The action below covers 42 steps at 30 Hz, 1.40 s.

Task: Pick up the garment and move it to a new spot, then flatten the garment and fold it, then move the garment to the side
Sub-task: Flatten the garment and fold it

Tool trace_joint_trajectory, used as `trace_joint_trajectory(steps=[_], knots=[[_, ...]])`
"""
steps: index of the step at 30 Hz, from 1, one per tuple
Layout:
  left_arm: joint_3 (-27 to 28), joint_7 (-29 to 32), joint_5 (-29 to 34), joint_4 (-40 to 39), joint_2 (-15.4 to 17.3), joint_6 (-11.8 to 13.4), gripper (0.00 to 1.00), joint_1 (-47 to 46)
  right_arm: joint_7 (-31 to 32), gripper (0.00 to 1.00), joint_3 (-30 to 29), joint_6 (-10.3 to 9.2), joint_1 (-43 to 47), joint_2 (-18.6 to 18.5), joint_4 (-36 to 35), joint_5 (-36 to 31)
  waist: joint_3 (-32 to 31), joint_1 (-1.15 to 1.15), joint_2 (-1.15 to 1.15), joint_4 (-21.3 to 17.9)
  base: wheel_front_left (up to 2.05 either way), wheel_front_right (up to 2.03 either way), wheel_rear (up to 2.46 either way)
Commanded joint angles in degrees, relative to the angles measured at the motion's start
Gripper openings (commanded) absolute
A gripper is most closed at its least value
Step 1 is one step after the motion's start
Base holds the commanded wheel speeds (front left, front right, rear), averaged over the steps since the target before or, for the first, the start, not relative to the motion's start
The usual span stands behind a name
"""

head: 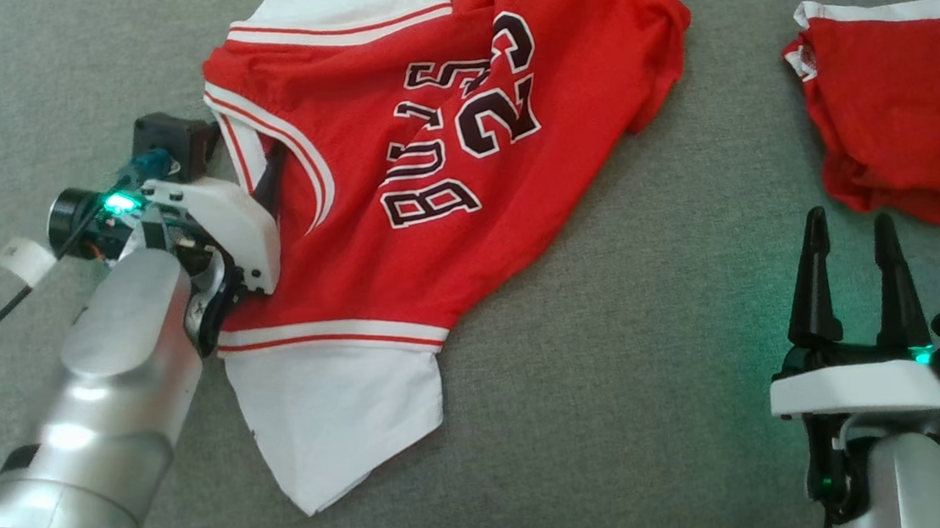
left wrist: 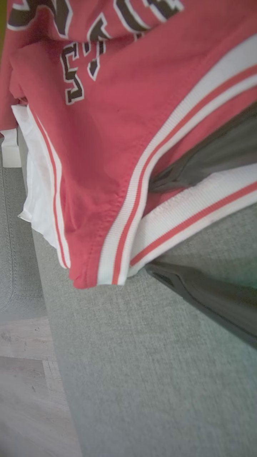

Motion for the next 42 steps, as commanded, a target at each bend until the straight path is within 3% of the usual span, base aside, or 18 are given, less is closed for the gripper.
trace_joint_trajectory(steps=[1,2,3,8,14,22,30,31,32,42], knots=[[1.0,0.3,-0.2,0.2,1.7,-0.2,0.65,-0.4,-0.7,1.0,1.4,-0.05,-1.2,-0.2,-1.4,0.4,0.0,-0.01,0.0,-0.1,0.0,0.0,0.0],[1.0,0.1,-0.2,0.6,1.9,-0.2,0.07,-0.7,-0.8,1.0,1.5,-0.05,-1.3,-0.2,-1.3,0.4,0.0,-0.01,0.0,-0.1,0.0,0.0,0.0],[1.0,-0.3,-0.2,0.9,2.0,-0.1,0.0,-1.0,-0.8,1.0,1.6,-0.05,-1.4,-0.2,-1.2,0.5,0.0,-0.01,0.0,-0.2,0.0,0.0,0.0],[1.9,-4.7,-0.2,0.9,3.8,0.8,0.0,-3.6,-1.0,1.0,2.2,-0.05,-2.1,-0.2,-0.7,0.8,0.3,-0.01,0.0,-0.5,0.0,0.0,0.0],[3.1,-8.5,0.5,1.0,8.5,1.4,0.0,-9.6,-1.6,1.0,3.0,-0.05,-2.7,-0.2,-0.2,1.2,0.9,-0.01,0.0,-1.1,0.0,0.0,0.0],[3.3,-7.8,2.2,3.5,14.7,2.1,0.0,-17.8,-2.1,1.0,4.6,-0.05,-3.3,-0.2,0.9,1.7,1.7,-0.01,0.0,-1.9,0.0,0.0,0.0],[3.4,-8.8,2.9,7.6,17.8,4.0,0.0,-22.7,-2.3,1.0,5.9,-0.05,-4.1,-0.2,1.5,1.6,2.5,-0.01,0.0,-2.1,0.0,0.0,0.0],[3.1,-9.1,3.3,8.1,17.9,4.5,0.44,-23.0,-2.3,1.0,6.0,-0.05,-4.2,-0.2,1.5,1.6,2.5,-0.01,0.0,-2.0,0.0,0.0,0.0],[2.8,-9.3,3.6,8.7,17.8,4.7,1.0,-23.0,-2.3,1.0,6.1,-0.05,-4.3,-0.2,1.5,1.6,2.5,-0.01,0.0,-1.9,0.0,0.0,0.0],[1.4,-14.6,2.7,10.9,14.4,3.8,1.0,-20.5,-2.1,1.0,5.4,-0.05,-4.5,-0.2,1.9,0.9,0.4,-0.01,0.0,1.3,0.0,0.0,0.0]])
